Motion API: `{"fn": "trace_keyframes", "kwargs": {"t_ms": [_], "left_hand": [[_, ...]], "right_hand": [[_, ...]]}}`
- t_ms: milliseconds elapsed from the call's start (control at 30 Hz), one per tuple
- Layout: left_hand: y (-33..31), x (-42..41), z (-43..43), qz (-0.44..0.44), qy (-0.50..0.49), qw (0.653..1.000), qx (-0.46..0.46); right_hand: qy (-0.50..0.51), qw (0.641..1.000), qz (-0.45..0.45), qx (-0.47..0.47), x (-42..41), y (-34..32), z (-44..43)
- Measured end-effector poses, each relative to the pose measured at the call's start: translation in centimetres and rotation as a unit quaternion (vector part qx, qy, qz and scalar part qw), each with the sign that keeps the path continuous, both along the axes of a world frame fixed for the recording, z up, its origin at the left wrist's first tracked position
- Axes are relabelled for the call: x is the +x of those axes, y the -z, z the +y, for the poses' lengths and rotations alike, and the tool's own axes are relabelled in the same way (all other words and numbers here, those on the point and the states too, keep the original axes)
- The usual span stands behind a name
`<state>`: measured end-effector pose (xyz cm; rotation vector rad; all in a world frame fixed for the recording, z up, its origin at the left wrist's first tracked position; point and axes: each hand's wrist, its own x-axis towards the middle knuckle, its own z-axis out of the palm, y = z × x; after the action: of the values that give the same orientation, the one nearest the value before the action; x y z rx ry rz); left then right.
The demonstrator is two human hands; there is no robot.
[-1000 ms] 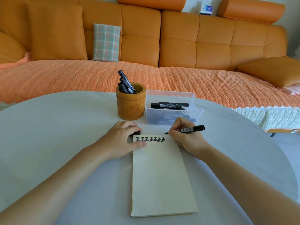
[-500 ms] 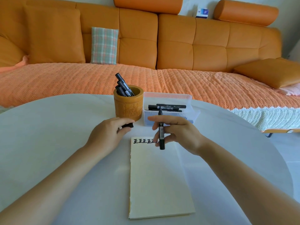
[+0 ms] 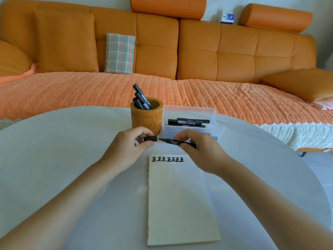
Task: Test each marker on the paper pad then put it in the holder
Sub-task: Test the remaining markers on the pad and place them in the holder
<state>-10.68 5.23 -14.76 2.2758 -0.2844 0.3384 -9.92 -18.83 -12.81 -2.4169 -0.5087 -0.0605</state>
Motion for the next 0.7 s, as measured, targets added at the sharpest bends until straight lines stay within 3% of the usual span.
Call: {"fn": "trace_keyframes", "kwargs": {"t_ms": [333, 467, 633, 700], "left_hand": [[-0.1, -0.5, -0.4, 0.000, 0.069, 0.998, 0.016], [-0.3, -0.6, -0.8, 0.021, 0.102, 0.993, 0.046], [-0.6, -0.6, -1.0, 0.026, 0.098, 0.995, -0.005], [-0.7, -0.7, -1.0, 0.012, 0.098, 0.995, -0.021]], "right_hand": [[-0.029, 0.999, -0.002, -0.021, -0.2, 0.2, 0.5], [-0.051, 0.997, -0.046, -0.041, -0.1, 0.6, 0.5], [-0.085, 0.989, -0.112, -0.042, 0.0, 1.0, 0.7], [-0.082, 0.995, -0.061, -0.010, 0.1, 1.1, 0.9]]}}
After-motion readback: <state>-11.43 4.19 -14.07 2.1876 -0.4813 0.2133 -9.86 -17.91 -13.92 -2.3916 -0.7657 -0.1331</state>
